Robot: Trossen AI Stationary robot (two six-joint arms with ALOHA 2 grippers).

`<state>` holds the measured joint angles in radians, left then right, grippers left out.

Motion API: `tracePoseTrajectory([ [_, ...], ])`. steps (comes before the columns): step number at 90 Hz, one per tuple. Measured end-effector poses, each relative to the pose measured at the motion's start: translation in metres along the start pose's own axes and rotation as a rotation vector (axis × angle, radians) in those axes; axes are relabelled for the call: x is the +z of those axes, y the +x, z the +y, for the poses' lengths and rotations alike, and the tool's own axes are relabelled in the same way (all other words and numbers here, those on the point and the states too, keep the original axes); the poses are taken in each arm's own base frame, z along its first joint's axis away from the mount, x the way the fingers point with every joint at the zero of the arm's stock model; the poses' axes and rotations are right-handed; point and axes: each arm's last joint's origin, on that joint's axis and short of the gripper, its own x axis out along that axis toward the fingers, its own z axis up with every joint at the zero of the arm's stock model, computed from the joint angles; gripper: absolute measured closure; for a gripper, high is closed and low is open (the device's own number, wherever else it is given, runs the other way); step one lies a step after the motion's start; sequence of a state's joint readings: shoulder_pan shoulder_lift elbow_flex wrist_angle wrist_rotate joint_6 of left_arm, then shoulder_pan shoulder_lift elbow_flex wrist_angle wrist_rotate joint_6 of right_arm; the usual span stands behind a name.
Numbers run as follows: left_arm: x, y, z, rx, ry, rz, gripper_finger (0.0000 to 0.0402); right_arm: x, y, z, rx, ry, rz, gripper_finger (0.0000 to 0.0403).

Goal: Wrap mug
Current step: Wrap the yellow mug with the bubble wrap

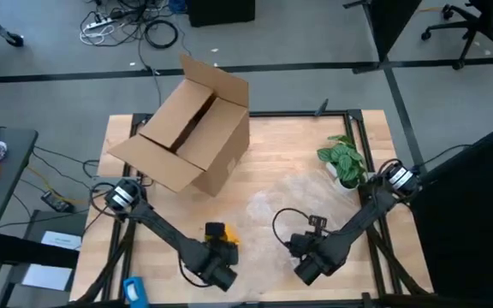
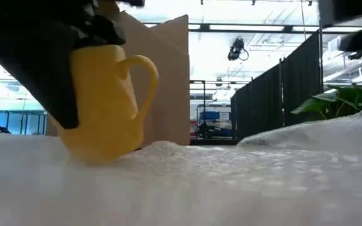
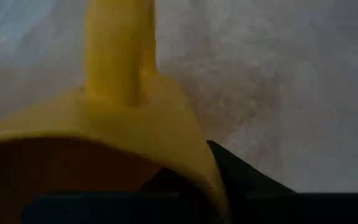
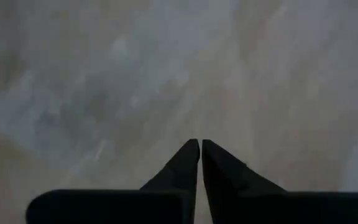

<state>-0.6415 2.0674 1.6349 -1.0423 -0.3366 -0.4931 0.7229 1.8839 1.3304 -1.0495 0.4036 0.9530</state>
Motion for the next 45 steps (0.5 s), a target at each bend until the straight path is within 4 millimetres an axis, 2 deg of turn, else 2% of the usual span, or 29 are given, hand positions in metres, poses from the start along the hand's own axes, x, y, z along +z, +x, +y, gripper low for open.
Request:
tracePoseTrajectory([
  [13,0.005,-0.002,0.0,-0.021,0.05,-0.026,0.0385,0.023,0.003,0.004,0.051,-0.001,-0.18,0.0403],
  [25,0.004,0.0,0.006,-0.047,0.083,0.023,0.0378,0.05,0.004,0.014,0.223,-0.058,-0.317,0.0398],
  [33,0.004,0.0,0.008,-0.048,0.122,0.036,0.0368,0.069,0.002,0.018,0.328,-0.091,-0.427,0.0384],
  [45,0.005,0.001,0.01,-0.086,0.151,0.054,0.0347,0.088,-0.001,0.016,0.366,-0.128,-0.56,0.0348],
])
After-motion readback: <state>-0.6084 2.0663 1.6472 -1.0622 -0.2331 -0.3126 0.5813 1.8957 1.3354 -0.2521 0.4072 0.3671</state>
